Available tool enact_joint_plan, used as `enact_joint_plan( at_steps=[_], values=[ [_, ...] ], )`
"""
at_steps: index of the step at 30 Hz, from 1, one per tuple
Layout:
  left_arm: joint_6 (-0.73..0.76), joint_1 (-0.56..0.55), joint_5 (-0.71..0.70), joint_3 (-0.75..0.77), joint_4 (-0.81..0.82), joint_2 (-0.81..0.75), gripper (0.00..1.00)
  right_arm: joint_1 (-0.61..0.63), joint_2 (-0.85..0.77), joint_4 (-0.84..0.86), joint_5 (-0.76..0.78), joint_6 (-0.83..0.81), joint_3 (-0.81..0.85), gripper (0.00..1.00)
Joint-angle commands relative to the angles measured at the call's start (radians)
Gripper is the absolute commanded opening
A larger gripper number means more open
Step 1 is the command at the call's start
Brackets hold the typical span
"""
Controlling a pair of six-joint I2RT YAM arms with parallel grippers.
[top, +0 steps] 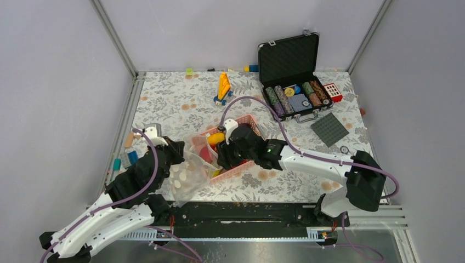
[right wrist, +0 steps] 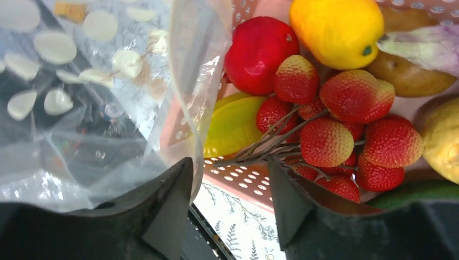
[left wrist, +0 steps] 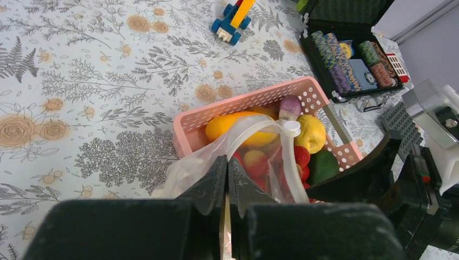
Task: Place the food in the zip-top bag and seal the zipper
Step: Open the zipper of the food storage bag at the center of the board, then pick up the fake vegetable from the bin.
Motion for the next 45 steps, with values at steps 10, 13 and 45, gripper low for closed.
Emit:
enact_joint_plan(
  at_steps=[10, 13, 45],
  values=[
    [0.009, 0.003, 0.004, 0.202, -0.144, 0.037, 0.0, -0.033, -0.165, 0.067, 0.291, 0.077, -0.004, 1.0],
    [-0.002, 0.003, -0.007, 0.243, -0.231, 0.053, 0.0, -0.065, -0.137, 0.069, 0.279, 0.141, 0.004, 1.0],
    [0.065, 0.001, 0.096, 0.184, -0.21, 0.019, 0.0, -0.236, 0.199, 0.197, -0.195, -1.19, 0.086, 0.93]
  ],
)
